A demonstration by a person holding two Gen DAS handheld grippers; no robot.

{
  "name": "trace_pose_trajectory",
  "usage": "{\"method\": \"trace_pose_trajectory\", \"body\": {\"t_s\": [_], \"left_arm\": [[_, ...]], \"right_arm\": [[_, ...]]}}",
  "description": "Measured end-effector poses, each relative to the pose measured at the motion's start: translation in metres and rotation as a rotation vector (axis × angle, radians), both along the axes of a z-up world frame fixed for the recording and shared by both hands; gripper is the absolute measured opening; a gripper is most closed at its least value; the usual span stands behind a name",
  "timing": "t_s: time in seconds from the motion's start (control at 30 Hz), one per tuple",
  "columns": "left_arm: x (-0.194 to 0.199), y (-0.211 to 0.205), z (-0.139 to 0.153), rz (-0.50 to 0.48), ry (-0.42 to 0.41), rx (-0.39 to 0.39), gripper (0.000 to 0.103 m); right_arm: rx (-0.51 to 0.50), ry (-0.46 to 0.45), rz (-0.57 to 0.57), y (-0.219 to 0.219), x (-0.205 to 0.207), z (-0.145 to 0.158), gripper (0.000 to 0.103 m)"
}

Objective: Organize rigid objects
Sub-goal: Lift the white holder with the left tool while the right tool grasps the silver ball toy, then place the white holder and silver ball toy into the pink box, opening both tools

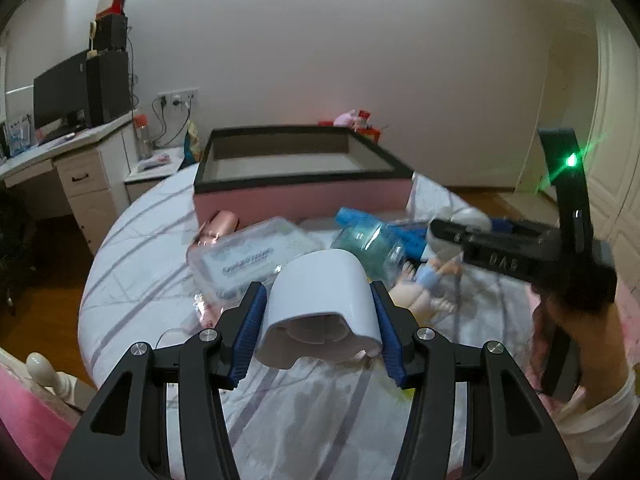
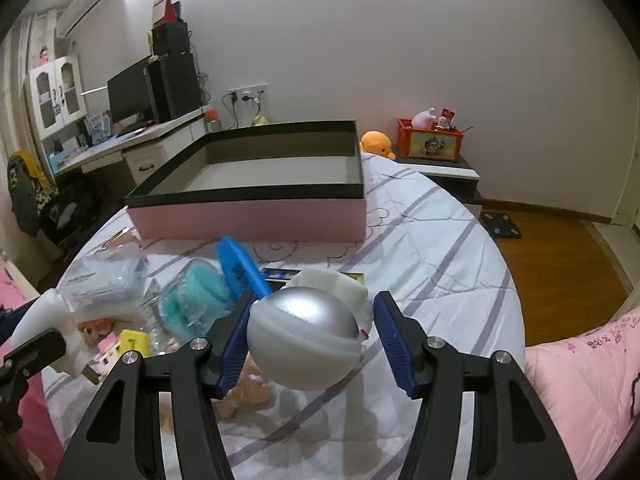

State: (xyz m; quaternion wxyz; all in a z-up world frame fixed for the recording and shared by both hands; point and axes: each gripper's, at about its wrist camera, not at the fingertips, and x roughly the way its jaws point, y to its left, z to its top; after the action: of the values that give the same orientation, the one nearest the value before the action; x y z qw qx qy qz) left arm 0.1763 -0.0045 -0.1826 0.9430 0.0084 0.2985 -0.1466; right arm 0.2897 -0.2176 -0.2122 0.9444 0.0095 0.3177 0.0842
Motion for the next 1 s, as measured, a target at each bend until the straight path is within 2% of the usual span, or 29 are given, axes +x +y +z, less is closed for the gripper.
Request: {"method": "trace_pose_trajectory", "body": {"t_s": [0.1, 0.23, 0.5, 0.67, 0.73, 0.83, 0.9, 1.0], "left_arm": [[0.003, -0.007, 0.01, 0.01, -0.039, 0.038, 0.053], [0.023, -0.013, 0.027, 0.002, -0.055, 0.014, 0.053], [0.095, -0.024, 0.05, -0.009, -0.052, 0.038, 0.053], [0.162, -0.023, 0.053, 0.008, -0.005, 0.087, 0.053], [0.191, -0.02, 0.048, -0.002, 0.047, 0.087, 0.053], [0.229, -0.017, 0.037, 0.034, 0.095, 0.139, 0.053], [0.252, -0.013, 0.028, 0.046, 0.147, 0.137, 0.053], [0.277, -0.012, 0.016, 0.068, 0.19, 0.175, 0.053]], "right_arm": [[-0.003, -0.013, 0.015, 0.003, 0.0, 0.005, 0.06], [0.002, -0.037, 0.028, 0.006, 0.001, 0.013, 0.06], [-0.026, -0.08, 0.058, 0.019, 0.032, 0.044, 0.06], [-0.038, -0.07, 0.083, 0.031, 0.08, 0.058, 0.061], [-0.048, -0.048, 0.094, 0.039, 0.104, 0.059, 0.061], [-0.064, -0.006, 0.105, 0.05, 0.134, 0.055, 0.061], [-0.079, 0.031, 0.113, 0.057, 0.154, 0.049, 0.061], [-0.106, 0.095, 0.121, 0.068, 0.183, 0.037, 0.061]]}}
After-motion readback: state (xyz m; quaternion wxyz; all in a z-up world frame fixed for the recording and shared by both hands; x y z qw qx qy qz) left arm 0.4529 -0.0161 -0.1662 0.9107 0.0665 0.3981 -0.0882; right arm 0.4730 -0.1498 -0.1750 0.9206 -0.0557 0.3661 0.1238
